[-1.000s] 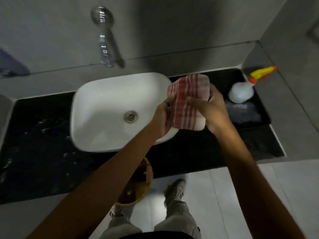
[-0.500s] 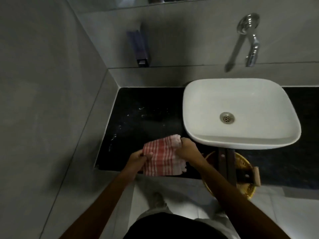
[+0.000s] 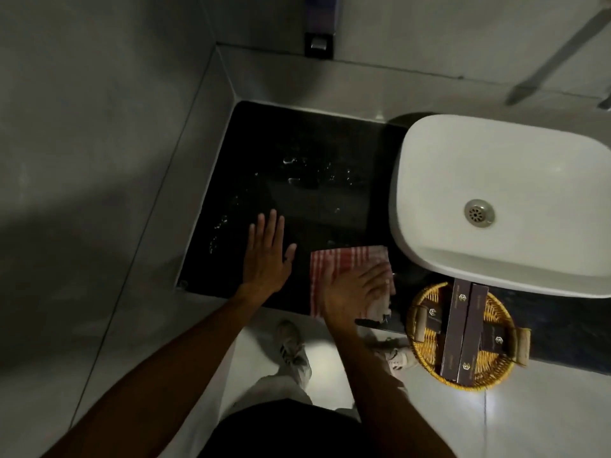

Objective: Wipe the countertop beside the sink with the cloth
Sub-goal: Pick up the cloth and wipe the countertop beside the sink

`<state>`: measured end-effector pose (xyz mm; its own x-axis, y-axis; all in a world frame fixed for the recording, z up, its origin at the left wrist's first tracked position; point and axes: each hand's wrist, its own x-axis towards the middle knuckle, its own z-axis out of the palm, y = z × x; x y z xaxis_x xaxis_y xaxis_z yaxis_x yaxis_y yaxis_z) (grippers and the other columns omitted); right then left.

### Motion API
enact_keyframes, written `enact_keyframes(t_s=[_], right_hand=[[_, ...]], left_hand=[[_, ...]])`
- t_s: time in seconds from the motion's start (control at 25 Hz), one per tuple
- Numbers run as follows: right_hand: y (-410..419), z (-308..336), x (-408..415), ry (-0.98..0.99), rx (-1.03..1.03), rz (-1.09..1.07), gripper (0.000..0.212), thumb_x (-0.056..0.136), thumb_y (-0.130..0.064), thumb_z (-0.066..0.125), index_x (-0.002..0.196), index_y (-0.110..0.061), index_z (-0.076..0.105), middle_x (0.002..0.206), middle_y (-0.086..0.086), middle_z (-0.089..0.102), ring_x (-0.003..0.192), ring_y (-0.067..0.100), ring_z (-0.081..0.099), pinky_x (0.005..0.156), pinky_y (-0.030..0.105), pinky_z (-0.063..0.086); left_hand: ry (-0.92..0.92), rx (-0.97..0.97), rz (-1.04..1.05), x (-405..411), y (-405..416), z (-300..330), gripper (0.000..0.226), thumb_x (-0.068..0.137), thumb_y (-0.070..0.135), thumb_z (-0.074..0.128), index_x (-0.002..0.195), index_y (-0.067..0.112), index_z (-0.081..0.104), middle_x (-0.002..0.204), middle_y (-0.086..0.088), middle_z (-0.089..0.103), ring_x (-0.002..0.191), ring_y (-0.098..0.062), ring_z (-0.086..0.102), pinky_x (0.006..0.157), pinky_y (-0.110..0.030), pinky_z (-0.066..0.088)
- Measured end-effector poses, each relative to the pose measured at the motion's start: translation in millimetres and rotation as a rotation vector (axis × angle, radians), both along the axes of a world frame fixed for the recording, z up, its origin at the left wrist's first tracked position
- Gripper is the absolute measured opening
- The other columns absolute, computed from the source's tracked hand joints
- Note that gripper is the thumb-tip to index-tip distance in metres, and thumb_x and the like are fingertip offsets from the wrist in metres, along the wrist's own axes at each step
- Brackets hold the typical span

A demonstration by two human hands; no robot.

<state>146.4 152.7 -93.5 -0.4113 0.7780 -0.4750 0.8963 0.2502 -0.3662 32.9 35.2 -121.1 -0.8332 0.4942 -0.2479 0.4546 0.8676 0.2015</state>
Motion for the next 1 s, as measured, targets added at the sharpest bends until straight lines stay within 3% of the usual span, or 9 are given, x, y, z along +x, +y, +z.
enact_keyframes(t_s=[0.2, 0.4, 0.6, 0.72, 0.88, 1.0], right_hand=[[-1.9, -33.1, -28.7, -0.074, 0.084, 0.014, 0.119, 0.086, -0.081, 0.036, 0.164, 0.004, 0.006, 0.170, 0.035, 0.001, 0.158, 0.054, 0.001, 0.126, 0.067, -0.001], [28.8, -39.3, -77.5, -0.053, 0.140, 0.118, 0.116, 0.089, -0.080, 0.032, 0.163, 0.006, 0.010, 0.168, 0.038, 0.002, 0.156, 0.058, -0.001, 0.123, 0.072, 0.000], [91.8, -50.7, -154.5, -0.058, 0.309, 0.324, 0.110, 0.089, -0.074, 0.038, 0.158, 0.010, 0.025, 0.164, 0.043, 0.016, 0.153, 0.061, 0.014, 0.122, 0.074, 0.003], [111.0, -54.6, -193.0, -0.030, 0.380, 0.565, 0.109, 0.090, -0.074, 0.034, 0.160, 0.008, 0.024, 0.165, 0.041, 0.018, 0.154, 0.059, 0.014, 0.122, 0.074, 0.005], [108.1, -57.3, -244.4, 0.078, 0.435, 1.061, 0.114, 0.090, -0.084, 0.023, 0.163, 0.003, 0.014, 0.169, 0.034, 0.011, 0.158, 0.053, 0.007, 0.126, 0.067, -0.005], [78.8, -61.4, -281.5, 0.140, 0.467, 1.460, 0.115, 0.088, -0.083, 0.028, 0.163, 0.003, 0.018, 0.170, 0.033, 0.011, 0.159, 0.052, 0.006, 0.125, 0.070, 0.002]], left_hand=[[0.103, 0.059, -0.023, -5.9, -3.8, -33.4, 0.069, 0.108, 0.048, 0.033, 0.165, 0.010, 0.023, 0.174, -0.014, 0.021, 0.162, -0.034, 0.015, 0.132, -0.056, 0.012], [0.127, 0.039, -0.014, -11.3, -2.7, -42.5, 0.070, 0.108, 0.054, 0.024, 0.164, 0.012, 0.023, 0.173, -0.014, 0.023, 0.161, -0.033, 0.016, 0.132, -0.054, 0.011], [0.152, 0.048, -0.014, -9.1, -5.8, -46.7, 0.070, 0.108, 0.053, 0.024, 0.165, 0.013, 0.023, 0.174, -0.011, 0.022, 0.162, -0.032, 0.016, 0.132, -0.054, 0.012], [0.160, 0.060, 0.005, -9.8, -3.3, -42.8, 0.070, 0.107, 0.050, 0.033, 0.165, 0.012, 0.025, 0.174, -0.011, 0.022, 0.162, -0.032, 0.017, 0.131, -0.055, 0.015], [0.156, 0.085, 0.015, -9.6, -0.8, -43.9, 0.070, 0.107, 0.049, 0.039, 0.164, 0.011, 0.026, 0.174, -0.009, 0.022, 0.162, -0.030, 0.018, 0.130, -0.056, 0.019], [0.163, 0.094, 0.010, -8.0, -2.0, -48.1, 0.070, 0.107, 0.050, 0.037, 0.165, 0.013, 0.025, 0.175, -0.008, 0.021, 0.163, -0.028, 0.015, 0.131, -0.054, 0.017]])
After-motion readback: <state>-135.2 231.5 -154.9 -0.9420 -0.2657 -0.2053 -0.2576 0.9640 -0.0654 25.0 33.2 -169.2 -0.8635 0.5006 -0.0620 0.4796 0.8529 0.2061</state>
